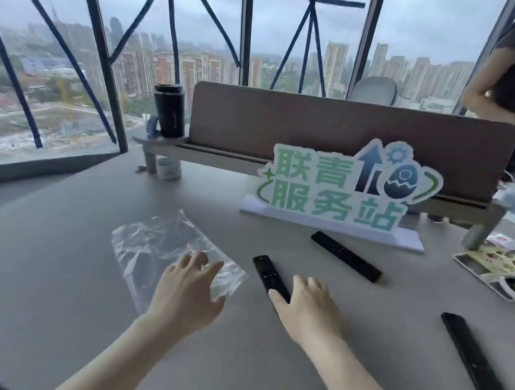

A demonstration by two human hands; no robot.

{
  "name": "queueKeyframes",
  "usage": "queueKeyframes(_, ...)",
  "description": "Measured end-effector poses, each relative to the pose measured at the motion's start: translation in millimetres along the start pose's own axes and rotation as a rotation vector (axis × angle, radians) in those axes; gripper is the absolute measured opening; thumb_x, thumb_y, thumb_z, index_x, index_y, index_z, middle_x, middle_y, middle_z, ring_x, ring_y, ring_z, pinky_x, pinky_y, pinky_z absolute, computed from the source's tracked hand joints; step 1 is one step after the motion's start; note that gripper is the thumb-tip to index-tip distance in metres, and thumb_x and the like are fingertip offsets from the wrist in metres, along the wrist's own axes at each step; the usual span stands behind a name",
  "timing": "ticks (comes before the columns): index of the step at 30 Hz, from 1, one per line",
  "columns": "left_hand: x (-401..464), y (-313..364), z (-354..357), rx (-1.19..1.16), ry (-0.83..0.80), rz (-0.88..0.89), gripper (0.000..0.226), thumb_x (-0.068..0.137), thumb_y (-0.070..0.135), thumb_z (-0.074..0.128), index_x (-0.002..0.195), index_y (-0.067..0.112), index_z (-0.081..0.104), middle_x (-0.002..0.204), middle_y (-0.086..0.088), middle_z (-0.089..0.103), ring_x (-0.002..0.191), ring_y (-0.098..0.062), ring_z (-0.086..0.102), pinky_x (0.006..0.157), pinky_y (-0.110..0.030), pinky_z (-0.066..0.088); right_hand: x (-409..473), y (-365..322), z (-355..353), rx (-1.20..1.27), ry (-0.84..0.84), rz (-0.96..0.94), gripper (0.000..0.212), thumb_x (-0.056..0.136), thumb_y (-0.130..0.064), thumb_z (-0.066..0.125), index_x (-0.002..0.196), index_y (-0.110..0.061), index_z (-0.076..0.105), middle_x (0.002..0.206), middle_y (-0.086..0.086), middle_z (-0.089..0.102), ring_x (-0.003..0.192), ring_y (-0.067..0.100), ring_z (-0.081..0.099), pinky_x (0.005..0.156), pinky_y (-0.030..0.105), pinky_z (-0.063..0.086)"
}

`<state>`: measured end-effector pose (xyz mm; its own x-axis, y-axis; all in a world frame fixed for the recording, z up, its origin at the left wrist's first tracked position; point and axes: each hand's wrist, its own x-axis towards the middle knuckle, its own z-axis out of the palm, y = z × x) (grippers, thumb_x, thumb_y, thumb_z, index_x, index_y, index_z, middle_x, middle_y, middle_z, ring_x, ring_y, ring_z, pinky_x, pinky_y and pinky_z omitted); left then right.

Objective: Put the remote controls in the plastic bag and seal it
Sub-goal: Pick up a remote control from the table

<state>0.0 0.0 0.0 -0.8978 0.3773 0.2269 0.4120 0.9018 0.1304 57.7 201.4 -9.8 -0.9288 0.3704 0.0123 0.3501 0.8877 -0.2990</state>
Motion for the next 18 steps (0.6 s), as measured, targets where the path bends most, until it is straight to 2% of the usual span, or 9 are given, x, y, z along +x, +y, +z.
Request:
queueKeyframes(3,-12,-13,1,0.033,0.017,-0.008,0.043,0.079,0.033,0.056,0.122,0.027,0.054,0.117,-0.002,0.054,0.112,-0.026,0.051,0.081,-0.038,0.049,-8,-6,5,0.028,-0.029,0.075,0.048,0.089,-0.054,0.052,0.114,-0.013,0.054,0.119,0.007,0.059,0.111,0.027,0.055,0.080,0.036,0.044)
queueKeyframes(6,-14,-22,1,-0.043,0.043,-0.054,0.019,0.082,0.013,0.051,0.093,0.018,0.065,0.094,-0.005,0.062,0.091,-0.031,0.064,0.065,-0.040,0.053,-12,-8,3,0.126,-0.118,0.131,0.038,0.086,-0.049,0.056,0.102,-0.015,0.051,0.101,0.005,0.061,0.096,0.029,0.061,0.071,0.033,0.043)
queueKeyframes(8,-13,-23,-1,-0.095,0.077,-0.032,0.016,0.083,0.013,0.050,0.080,0.013,0.066,0.082,-0.006,0.063,0.076,-0.036,0.066,0.060,-0.042,0.054,-14,-2,-3,0.275,-0.185,0.148,0.028,0.087,-0.045,0.052,0.086,-0.017,0.049,0.087,0.004,0.061,0.084,0.027,0.064,0.068,0.033,0.045)
queueKeyframes(9,-12,-22,-3,-0.119,0.103,-0.011,0.016,0.084,0.016,0.051,0.079,0.014,0.066,0.080,-0.006,0.064,0.074,-0.037,0.066,0.058,-0.041,0.054,-16,4,-8,0.406,-0.204,0.157,0.027,0.086,-0.043,0.051,0.079,-0.017,0.048,0.079,0.003,0.062,0.074,0.025,0.065,0.064,0.032,0.045)
queueKeyframes(11,-9,-14,-7,-0.132,0.151,0.029,0.015,0.086,0.022,0.051,0.086,0.018,0.066,0.084,-0.005,0.066,0.076,-0.036,0.067,0.058,-0.037,0.052,-29,17,-27,0.690,-0.222,0.165,0.028,0.088,-0.038,0.052,0.073,-0.015,0.047,0.061,0.003,0.057,0.046,0.016,0.055,0.049,0.024,0.040)
queueKeyframes(13,-6,-3,-10,-0.163,0.184,0.065,0.017,0.088,0.025,0.051,0.090,0.019,0.066,0.085,-0.004,0.067,0.076,-0.035,0.067,0.059,-0.035,0.049,-47,32,-47,0.919,-0.268,0.172,0.027,0.092,-0.032,0.054,0.073,-0.015,0.044,0.053,0.003,0.046,0.031,0.011,0.033,0.036,0.018,0.022)
queueKeyframes(15,-2,12,-13,-0.179,0.197,0.088,0.019,0.088,0.027,0.051,0.086,0.018,0.067,0.082,-0.004,0.066,0.074,-0.034,0.066,0.057,-0.034,0.047,-63,41,-65,1.024,-0.376,0.157,0.028,0.092,-0.030,0.055,0.072,-0.018,0.041,0.049,0.001,0.034,0.036,0.012,0.018,0.040,0.021,0.009)
queueKeyframes(18,5,36,-16,-0.245,0.175,0.082,0.021,0.086,0.024,0.050,0.074,0.014,0.064,0.070,-0.003,0.058,0.067,-0.034,0.060,0.051,-0.031,0.038,-69,30,-75,0.948,-0.488,0.119,0.035,0.092,-0.033,0.056,0.067,-0.021,0.035,0.052,-0.002,0.022,0.044,0.014,0.010,0.041,0.024,0.007)
